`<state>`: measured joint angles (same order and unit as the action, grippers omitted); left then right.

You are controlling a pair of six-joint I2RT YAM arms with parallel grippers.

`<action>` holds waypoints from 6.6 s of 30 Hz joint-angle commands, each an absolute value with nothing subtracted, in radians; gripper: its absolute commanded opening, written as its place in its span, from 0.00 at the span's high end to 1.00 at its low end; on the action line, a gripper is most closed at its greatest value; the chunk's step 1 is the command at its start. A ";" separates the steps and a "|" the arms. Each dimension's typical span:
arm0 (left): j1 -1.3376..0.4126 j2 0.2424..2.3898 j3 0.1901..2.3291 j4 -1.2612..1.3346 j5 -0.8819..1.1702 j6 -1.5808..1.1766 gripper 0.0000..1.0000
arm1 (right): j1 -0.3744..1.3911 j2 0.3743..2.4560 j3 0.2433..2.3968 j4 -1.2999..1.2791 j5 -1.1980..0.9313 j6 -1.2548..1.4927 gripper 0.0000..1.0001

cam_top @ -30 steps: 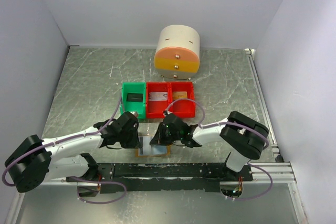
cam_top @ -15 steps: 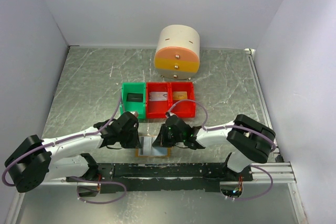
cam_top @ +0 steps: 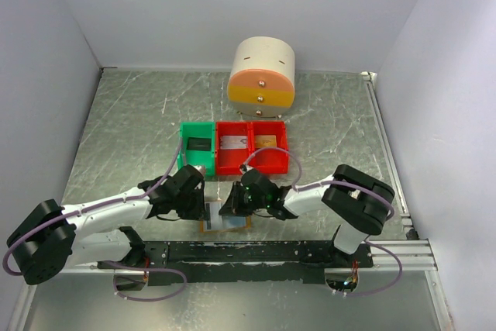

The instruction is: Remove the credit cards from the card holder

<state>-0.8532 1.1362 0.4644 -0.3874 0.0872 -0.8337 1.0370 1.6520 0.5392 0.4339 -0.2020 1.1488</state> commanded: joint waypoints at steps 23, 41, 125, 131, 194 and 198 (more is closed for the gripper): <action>-0.861 1.066 0.508 -0.377 0.078 -0.870 0.62 | 1.037 1.502 0.444 0.381 -0.129 1.148 1.00; -0.870 1.125 0.510 -0.251 0.187 -0.838 0.62 | 1.033 1.506 0.445 0.322 -0.092 1.164 1.00; -0.988 1.319 0.535 -0.425 0.000 -0.836 0.76 | 1.028 1.611 0.207 0.936 -0.196 1.385 0.87; -0.988 1.318 0.542 -0.425 -0.001 -0.833 0.76 | 1.028 1.580 0.208 0.880 -0.183 1.375 1.00; -0.491 0.733 0.779 -0.659 -0.357 -0.468 0.00 | 0.959 1.238 0.890 -0.156 0.254 -0.091 1.00; -0.491 0.715 0.778 -0.678 -0.416 -0.488 0.00 | 0.887 1.388 1.028 -0.239 0.173 -0.201 1.00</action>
